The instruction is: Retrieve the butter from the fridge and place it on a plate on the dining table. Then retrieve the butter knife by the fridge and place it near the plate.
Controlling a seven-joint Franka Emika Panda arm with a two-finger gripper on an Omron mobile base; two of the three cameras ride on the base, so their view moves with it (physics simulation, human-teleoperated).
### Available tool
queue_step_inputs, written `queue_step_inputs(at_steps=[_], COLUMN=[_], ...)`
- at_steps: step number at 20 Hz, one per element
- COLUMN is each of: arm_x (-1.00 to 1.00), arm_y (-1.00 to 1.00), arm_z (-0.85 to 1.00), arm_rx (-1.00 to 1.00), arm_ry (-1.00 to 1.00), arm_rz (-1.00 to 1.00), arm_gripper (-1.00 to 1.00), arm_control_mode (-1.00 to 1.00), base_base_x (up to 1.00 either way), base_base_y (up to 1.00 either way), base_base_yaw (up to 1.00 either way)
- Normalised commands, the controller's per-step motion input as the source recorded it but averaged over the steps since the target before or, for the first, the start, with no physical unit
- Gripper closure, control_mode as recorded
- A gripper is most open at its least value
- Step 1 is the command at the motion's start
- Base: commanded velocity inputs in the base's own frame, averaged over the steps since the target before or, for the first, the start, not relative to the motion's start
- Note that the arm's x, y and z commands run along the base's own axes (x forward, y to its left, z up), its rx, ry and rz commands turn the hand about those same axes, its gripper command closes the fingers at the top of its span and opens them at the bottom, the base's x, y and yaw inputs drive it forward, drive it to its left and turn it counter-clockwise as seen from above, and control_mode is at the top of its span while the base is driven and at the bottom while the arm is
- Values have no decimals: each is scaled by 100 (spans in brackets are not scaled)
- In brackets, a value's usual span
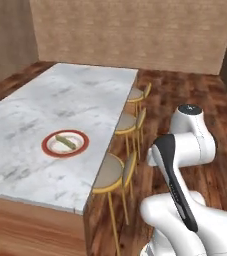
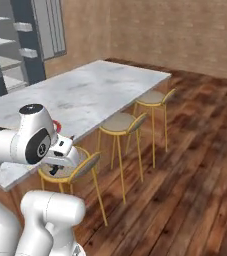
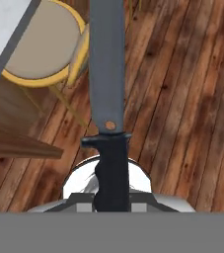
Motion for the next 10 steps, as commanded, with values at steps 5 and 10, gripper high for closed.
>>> queue_step_inputs(at_steps=[5,10], arm_x=[0,0], arm_y=[0,0], arm_z=[0,0], arm_rx=[0,0], arm_ry=[0,0], arm_rz=[0,0], arm_gripper=[100,100], arm_control_mode=[100,100], base_base_x=[43,17], base_base_y=[-50,-75], base_base_yaw=[77,68])
